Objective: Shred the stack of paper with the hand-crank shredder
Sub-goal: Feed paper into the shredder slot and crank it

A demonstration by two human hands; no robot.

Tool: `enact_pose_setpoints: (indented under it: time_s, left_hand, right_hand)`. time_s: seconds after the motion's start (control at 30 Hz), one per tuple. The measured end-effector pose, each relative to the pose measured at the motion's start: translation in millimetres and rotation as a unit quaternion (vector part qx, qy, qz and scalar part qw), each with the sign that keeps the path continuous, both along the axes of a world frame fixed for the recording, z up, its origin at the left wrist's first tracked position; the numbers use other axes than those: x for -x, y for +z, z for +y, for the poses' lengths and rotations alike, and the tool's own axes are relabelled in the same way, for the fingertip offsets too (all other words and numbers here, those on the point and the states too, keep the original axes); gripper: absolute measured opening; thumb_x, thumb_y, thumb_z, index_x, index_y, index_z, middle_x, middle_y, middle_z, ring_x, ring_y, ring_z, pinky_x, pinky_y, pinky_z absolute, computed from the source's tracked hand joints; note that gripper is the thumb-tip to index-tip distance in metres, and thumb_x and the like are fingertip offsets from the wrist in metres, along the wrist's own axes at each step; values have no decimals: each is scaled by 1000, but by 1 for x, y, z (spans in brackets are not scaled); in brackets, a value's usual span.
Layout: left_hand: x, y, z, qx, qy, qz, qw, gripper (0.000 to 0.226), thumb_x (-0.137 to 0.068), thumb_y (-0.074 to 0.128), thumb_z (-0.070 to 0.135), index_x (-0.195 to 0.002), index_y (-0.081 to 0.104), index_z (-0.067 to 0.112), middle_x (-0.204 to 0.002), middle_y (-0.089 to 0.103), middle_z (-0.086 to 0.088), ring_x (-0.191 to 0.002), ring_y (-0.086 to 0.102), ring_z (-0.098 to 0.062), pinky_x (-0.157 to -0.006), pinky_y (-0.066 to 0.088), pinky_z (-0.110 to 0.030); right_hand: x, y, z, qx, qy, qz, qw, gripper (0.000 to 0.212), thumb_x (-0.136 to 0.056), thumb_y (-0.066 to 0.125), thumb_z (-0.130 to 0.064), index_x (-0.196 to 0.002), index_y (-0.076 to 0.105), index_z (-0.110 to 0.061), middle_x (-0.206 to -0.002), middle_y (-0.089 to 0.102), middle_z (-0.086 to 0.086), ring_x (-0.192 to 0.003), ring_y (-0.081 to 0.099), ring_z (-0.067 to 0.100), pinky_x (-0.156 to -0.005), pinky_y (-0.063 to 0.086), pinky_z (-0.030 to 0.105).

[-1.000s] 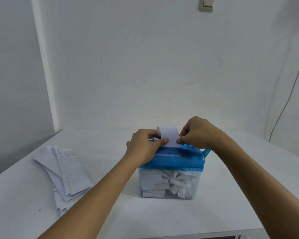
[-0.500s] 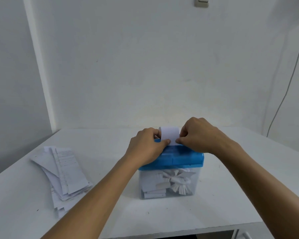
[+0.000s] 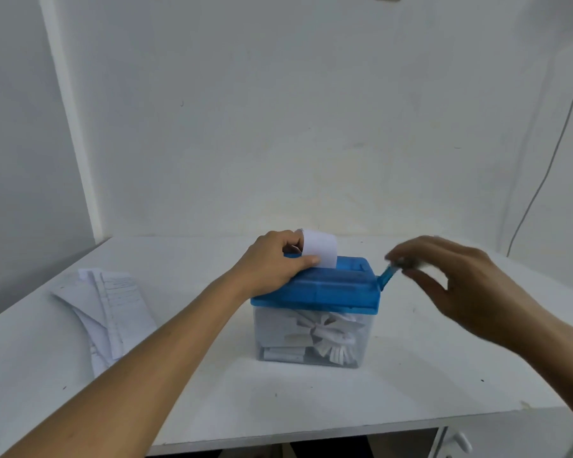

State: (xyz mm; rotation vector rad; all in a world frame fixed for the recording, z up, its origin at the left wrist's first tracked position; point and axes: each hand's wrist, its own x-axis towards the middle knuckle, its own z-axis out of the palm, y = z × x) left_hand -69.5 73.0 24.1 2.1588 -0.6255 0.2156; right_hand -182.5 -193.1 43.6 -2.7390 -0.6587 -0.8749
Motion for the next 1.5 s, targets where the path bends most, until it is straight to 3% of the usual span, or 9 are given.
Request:
enact_pose_setpoints:
  time_s: [0.1, 0.27, 0.57, 0.73, 0.97, 1.13, 1.27, 1.37, 1.5]
  left_hand:
    - [-1, 1, -1, -3, -7, 1, 1000, 12, -94, 72, 32, -106, 71, 29, -114, 67, 13, -101, 60, -4, -85, 46, -20]
    - [-3, -3, -1, -9, -2, -9, 1000, 7, -95, 70, 29, -102, 69, 29, -108, 69, 12, -99, 61, -6, -84, 48, -20]
    - [-6, -4, -2, -14, 17, -22, 1000, 8, -93, 72, 29, -88, 69, 23, -91, 67, 16, -87, 60, -2, -74, 42, -20]
    - [-2, -3, -2, -15, 13, -6, 1000, 9, -91, 74, 33, -88, 65, 33, -98, 65, 20, -92, 59, 0, -71, 40, -15]
    - [6, 1, -2, -70, 22, 5, 997, 61, -66, 77, 73, -114, 60, 39, -112, 63, 24, -105, 59, -2, -87, 48, -25]
    - [6, 2, -5, -125, 61, 11, 990, 104, -44, 58, 101, -123, 64, 33, -120, 64, 15, -106, 59, -12, -93, 52, -37]
    - [9, 7, -6, -114, 61, 30, 991, 97, -47, 65, 95, -122, 67, 32, -113, 65, 16, -103, 60, -11, -94, 53, -40]
    - [13, 10, -8, -116, 62, 49, 990, 95, -48, 64, 89, -124, 66, 32, -112, 64, 16, -102, 60, -12, -94, 53, -38]
    - [13, 13, -8, -124, 47, 59, 989, 62, -64, 71, 80, -109, 66, 38, -100, 63, 21, -92, 60, -4, -91, 54, -35]
  right_hand:
    - [-19, -3, -2, -101, 31, -21, 994, 16, -94, 54, -31, -110, 57, -34, -109, 69, -19, -96, 66, 0, -84, 51, 15]
    - [-47, -14, 0, -177, 17, -13, 984, 14, -99, 58, -15, -110, 59, -23, -105, 69, -13, -100, 59, -8, -81, 46, 1]
    - [-74, -14, 5, -216, -31, 42, 975, 10, -103, 53, -17, -106, 62, -20, -102, 65, -9, -89, 63, 7, -79, 53, 27]
    - [-90, -46, 7, -210, -73, 103, 970, 18, -105, 46, -14, -102, 61, -23, -100, 68, -4, -84, 62, 3, -73, 53, 20]
    - [-74, -87, 23, -210, -97, 151, 961, 23, -105, 39, -11, -96, 58, -22, -90, 65, -5, -78, 62, 13, -71, 56, 32]
    - [-53, -103, 24, -195, -104, 184, 958, 27, -108, 35, -18, -97, 60, -16, -85, 64, -6, -75, 61, 9, -69, 50, 24]
    - [-30, -101, 22, -222, -82, 198, 951, 32, -108, 35, -20, -86, 58, -23, -78, 63, -4, -69, 59, 12, -66, 50, 26]
    - [-10, -95, 23, -254, -49, 204, 944, 7, -106, 44, -32, -107, 51, -30, -76, 65, -8, -68, 61, 9, -63, 50, 24]
    - [13, -76, 21, -317, 15, 179, 931, 31, -96, 64, -25, -115, 39, -27, -61, 57, -5, -53, 45, 5, -56, 45, 19]
